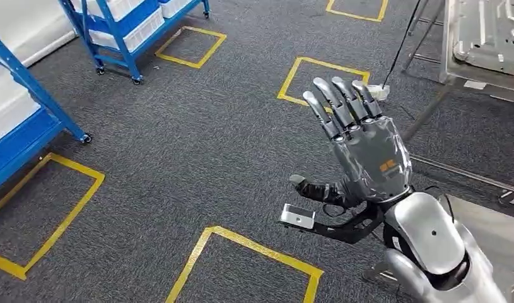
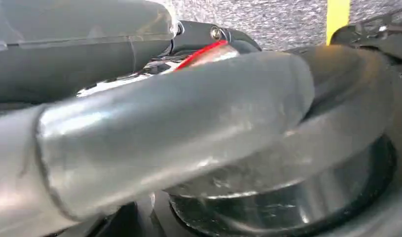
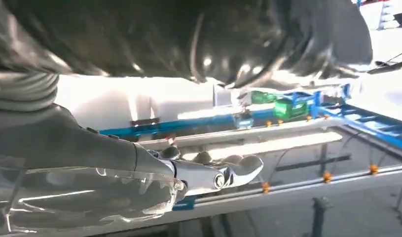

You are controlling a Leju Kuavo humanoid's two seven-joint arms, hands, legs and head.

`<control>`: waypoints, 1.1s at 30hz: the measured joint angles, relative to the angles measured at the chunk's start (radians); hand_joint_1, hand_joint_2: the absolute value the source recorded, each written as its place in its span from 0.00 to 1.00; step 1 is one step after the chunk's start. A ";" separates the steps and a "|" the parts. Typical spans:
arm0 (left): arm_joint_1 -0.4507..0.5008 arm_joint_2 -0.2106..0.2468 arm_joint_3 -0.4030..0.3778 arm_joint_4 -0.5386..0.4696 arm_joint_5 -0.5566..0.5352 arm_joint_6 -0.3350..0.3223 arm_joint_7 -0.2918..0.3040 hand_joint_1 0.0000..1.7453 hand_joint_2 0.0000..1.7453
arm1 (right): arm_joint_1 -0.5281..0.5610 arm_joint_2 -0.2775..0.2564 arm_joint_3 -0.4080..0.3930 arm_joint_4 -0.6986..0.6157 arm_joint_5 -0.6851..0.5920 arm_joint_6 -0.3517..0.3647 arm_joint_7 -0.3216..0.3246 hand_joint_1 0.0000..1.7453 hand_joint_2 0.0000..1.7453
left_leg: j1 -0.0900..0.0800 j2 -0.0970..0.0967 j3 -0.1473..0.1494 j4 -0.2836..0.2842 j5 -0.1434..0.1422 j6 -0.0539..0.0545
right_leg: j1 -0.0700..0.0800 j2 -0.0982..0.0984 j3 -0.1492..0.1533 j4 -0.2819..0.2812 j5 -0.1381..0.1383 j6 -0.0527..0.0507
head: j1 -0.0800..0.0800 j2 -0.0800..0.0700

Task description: Take the parts from the cabinet and place them on the table.

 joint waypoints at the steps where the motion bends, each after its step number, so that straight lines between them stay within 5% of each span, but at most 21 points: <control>1: -0.003 0.000 -0.002 0.000 0.000 0.000 0.000 0.00 0.00 | -0.001 0.000 0.000 0.002 0.000 -0.001 0.000 0.00 0.00 | 0.001 -0.007 0.000 0.000 0.001 0.007 | 0.000 0.043 -0.029 0.059 -0.034 -0.001 | 0.000 0.000; 3: -0.006 -0.001 -0.008 0.000 0.000 0.000 0.000 0.00 0.00 | 0.005 0.001 0.005 0.011 0.000 0.000 0.000 0.00 0.00 | 0.000 -0.027 0.000 0.001 0.001 0.014 | 0.001 0.072 -0.111 0.215 -0.100 -0.001 | 0.001 0.000; 5: -0.006 -0.003 -0.013 0.000 0.000 0.000 -0.003 0.00 0.00 | 0.017 0.001 0.011 0.025 -0.002 0.000 -0.001 0.00 0.00 | -0.003 -0.057 0.000 0.002 0.000 0.015 | 0.002 0.076 -0.162 0.289 -0.100 -0.005 | 0.001 0.000; 7: -0.007 -0.004 -0.014 0.000 0.000 0.000 -0.005 0.00 0.00 | 0.019 0.001 0.012 0.034 -0.005 0.000 -0.002 0.00 0.00 | -0.004 -0.088 0.003 0.005 0.000 0.014 | 0.003 0.083 -0.120 0.176 -0.009 -0.016 | 0.001 0.000; 9: -0.009 -0.007 -0.015 0.000 0.000 0.000 -0.006 0.00 0.00 | 0.019 0.003 0.012 0.041 -0.008 0.000 -0.003 0.00 0.00 | -0.004 -0.112 0.005 0.007 -0.001 0.013 | 0.006 0.133 -0.049 0.005 0.066 -0.030 | 0.001 0.000; 10: -0.012 -0.010 -0.016 0.000 0.001 0.000 -0.007 0.00 0.00 | 0.020 0.003 0.012 0.046 -0.011 0.000 -0.004 0.00 0.00 | -0.007 -0.120 -0.002 0.011 -0.002 0.007 | 0.000 0.165 -0.040 -0.014 0.056 -0.030 | 0.001 0.000; 13: -0.011 -0.009 -0.019 0.000 0.003 0.001 -0.009 0.00 0.00 | 0.027 0.009 0.012 0.056 -0.017 0.000 -0.006 0.00 0.00 | 0.005 -0.153 -0.008 0.003 0.007 -0.010 | 0.009 0.132 -0.036 -0.020 0.059 -0.026 | 0.002 0.000; 14: -0.012 -0.007 -0.021 0.000 0.004 0.001 -0.009 0.00 0.00 | 0.029 0.010 0.012 0.061 -0.020 0.000 -0.006 0.00 0.00 | -0.002 -0.165 -0.012 0.000 0.007 -0.017 | -0.003 0.119 -0.028 -0.034 0.064 -0.031 | 0.001 0.000; 16: -0.010 -0.008 -0.025 0.001 0.006 0.001 -0.007 0.00 0.00 | 0.039 0.018 0.011 0.071 -0.023 -0.001 -0.007 0.00 0.00 | -0.008 -0.077 -0.022 0.043 -0.028 -0.023 | -0.005 0.096 -0.012 -0.054 0.070 -0.040 | -0.007 0.000; 17: -0.011 -0.007 -0.029 0.001 0.008 0.001 -0.007 0.00 0.00 | 0.045 0.020 0.009 0.077 -0.027 -0.001 -0.007 0.00 0.00 | -0.005 -0.036 -0.062 0.128 -0.077 -0.032 | -0.002 0.078 -0.008 -0.057 0.071 -0.041 | -0.008 0.000; 19: -0.017 -0.005 -0.032 0.001 0.018 0.002 -0.008 0.00 0.00 | 0.072 0.022 0.006 0.096 -0.038 -0.002 -0.010 0.00 0.00 | 0.000 -0.022 -0.139 0.283 -0.142 -0.041 | 0.000 0.043 -0.007 -0.057 0.067 -0.042 | -0.008 0.000; 20: -0.017 -0.005 -0.032 0.001 0.019 0.002 -0.009 0.00 0.00 | 0.086 0.023 0.004 0.107 -0.043 -0.003 -0.010 0.00 0.00 | 0.003 -0.021 -0.155 0.313 -0.143 -0.046 | 0.000 0.029 -0.007 -0.057 0.065 -0.041 | -0.008 0.000; 21: -0.017 -0.005 -0.034 0.001 0.023 0.002 -0.009 0.00 0.00 | 0.100 0.024 0.001 0.115 -0.045 -0.005 -0.011 0.00 0.00 | 0.008 -0.020 -0.145 0.290 -0.119 -0.050 | -0.001 0.015 -0.006 -0.057 0.063 -0.039 | -0.008 0.000; 23: -0.013 0.000 -0.039 0.002 0.027 0.002 -0.005 0.00 0.00 | 0.126 0.031 -0.012 0.139 -0.052 -0.012 -0.013 0.00 0.00 | 0.016 0.001 -0.051 0.114 -0.028 -0.056 | -0.002 -0.009 0.000 -0.055 0.056 -0.033 | -0.008 0.000; 24: -0.010 0.002 -0.040 0.002 0.028 0.002 -0.002 0.00 0.00 | 0.136 0.035 -0.020 0.148 -0.054 -0.014 -0.014 0.00 0.00 | 0.017 0.037 0.001 0.019 0.006 -0.057 | -0.002 -0.018 0.004 -0.052 0.051 -0.028 | -0.008 0.000; 25: -0.007 0.002 -0.042 0.003 0.029 0.002 0.001 0.00 0.00 | 0.145 0.036 -0.029 0.155 -0.054 -0.015 -0.014 0.00 0.00 | 0.003 0.063 0.017 -0.005 -0.011 -0.053 | 0.005 -0.024 0.004 -0.050 0.046 -0.021 | -0.008 0.000; 26: -0.005 0.005 -0.043 0.003 0.030 0.002 0.001 0.00 0.00 | 0.151 0.037 -0.036 0.162 -0.055 -0.017 -0.014 0.00 0.00 | 0.007 0.044 0.014 -0.010 -0.003 -0.036 | 0.005 -0.030 0.004 -0.047 0.044 -0.017 | -0.006 0.000; 29: -0.003 0.005 -0.048 0.003 0.035 0.002 0.001 0.00 0.00 | 0.165 0.047 -0.047 0.181 -0.055 -0.018 -0.015 0.00 0.00 | 0.002 0.016 0.010 -0.011 -0.005 -0.016 | 0.005 -0.058 0.012 -0.048 0.040 -0.004 | -0.006 0.000; 31: -0.006 0.005 -0.054 0.003 0.036 0.003 0.003 0.00 0.00 | 0.179 0.049 -0.065 0.190 -0.056 -0.019 -0.016 0.00 0.00 | 0.010 0.000 0.017 -0.019 0.000 -0.003 | -0.004 0.023 -0.006 -0.002 0.002 0.005 | -0.005 0.000; 33: -0.012 0.004 -0.061 0.003 0.037 0.003 0.005 0.00 0.00 | 0.209 0.051 -0.087 0.202 -0.056 -0.021 -0.016 0.00 0.00 | 0.010 -0.023 0.017 -0.018 0.000 0.004 | -0.004 0.065 -0.084 0.158 -0.073 0.005 | -0.003 0.000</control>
